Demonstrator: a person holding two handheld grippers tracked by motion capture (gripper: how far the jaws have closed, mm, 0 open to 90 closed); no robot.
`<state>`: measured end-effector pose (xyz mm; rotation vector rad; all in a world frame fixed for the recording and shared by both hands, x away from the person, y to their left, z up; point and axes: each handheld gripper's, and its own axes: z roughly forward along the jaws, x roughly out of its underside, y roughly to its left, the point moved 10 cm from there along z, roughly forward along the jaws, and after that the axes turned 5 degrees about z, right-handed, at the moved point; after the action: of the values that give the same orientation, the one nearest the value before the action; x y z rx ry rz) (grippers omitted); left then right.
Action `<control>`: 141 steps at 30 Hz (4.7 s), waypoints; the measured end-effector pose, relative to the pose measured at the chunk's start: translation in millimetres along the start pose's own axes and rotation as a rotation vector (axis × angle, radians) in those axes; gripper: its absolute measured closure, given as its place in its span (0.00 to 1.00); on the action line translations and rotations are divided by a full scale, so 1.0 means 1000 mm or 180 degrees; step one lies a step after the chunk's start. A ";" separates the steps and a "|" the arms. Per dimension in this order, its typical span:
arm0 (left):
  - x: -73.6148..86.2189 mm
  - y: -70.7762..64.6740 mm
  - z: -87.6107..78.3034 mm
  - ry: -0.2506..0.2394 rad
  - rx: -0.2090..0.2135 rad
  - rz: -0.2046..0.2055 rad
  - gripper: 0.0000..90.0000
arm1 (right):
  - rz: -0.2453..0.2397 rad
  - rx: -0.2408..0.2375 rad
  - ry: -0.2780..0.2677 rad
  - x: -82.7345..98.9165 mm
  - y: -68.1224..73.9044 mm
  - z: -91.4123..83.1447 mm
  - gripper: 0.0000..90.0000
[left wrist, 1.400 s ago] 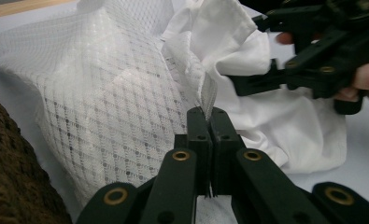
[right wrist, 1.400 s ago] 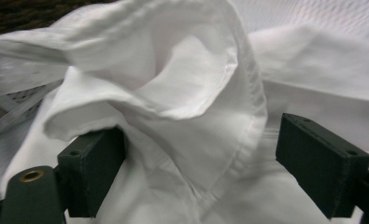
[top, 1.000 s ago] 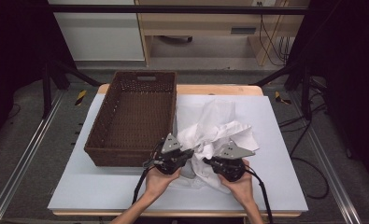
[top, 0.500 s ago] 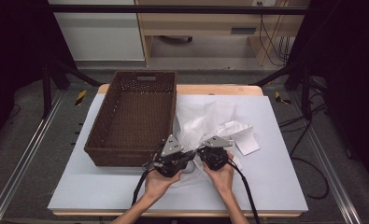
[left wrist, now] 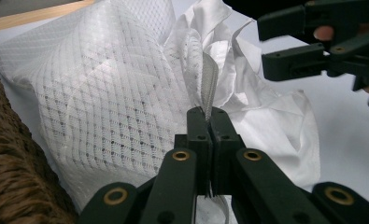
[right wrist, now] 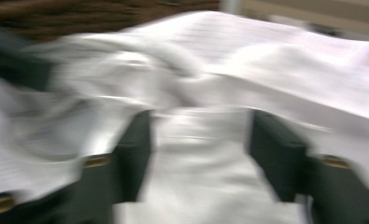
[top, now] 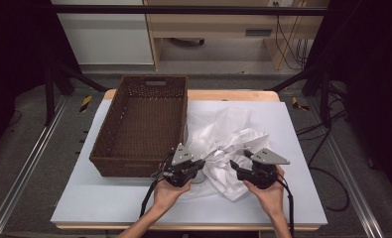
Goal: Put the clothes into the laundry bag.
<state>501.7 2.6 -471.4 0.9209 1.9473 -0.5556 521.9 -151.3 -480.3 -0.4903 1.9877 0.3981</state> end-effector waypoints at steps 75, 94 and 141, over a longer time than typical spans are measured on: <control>0.002 0.009 -0.004 0.0030 -0.0064 -0.0017 0.98 | 0.0020 0.0029 0.0089 -0.024 0.000 0.046 0.90; -0.003 0.012 -0.009 -0.0037 -0.0066 -0.0083 0.98 | -0.0363 -0.0328 -0.0083 -0.023 0.047 0.000 0.97; -0.003 0.004 -0.009 -0.0043 -0.0008 -0.0055 0.98 | -0.0291 -0.0666 0.0168 0.003 0.077 0.020 0.96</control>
<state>500.8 10.1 -463.8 0.8973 1.9451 -0.5676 497.4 -76.1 -486.6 -0.7275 1.9756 0.5437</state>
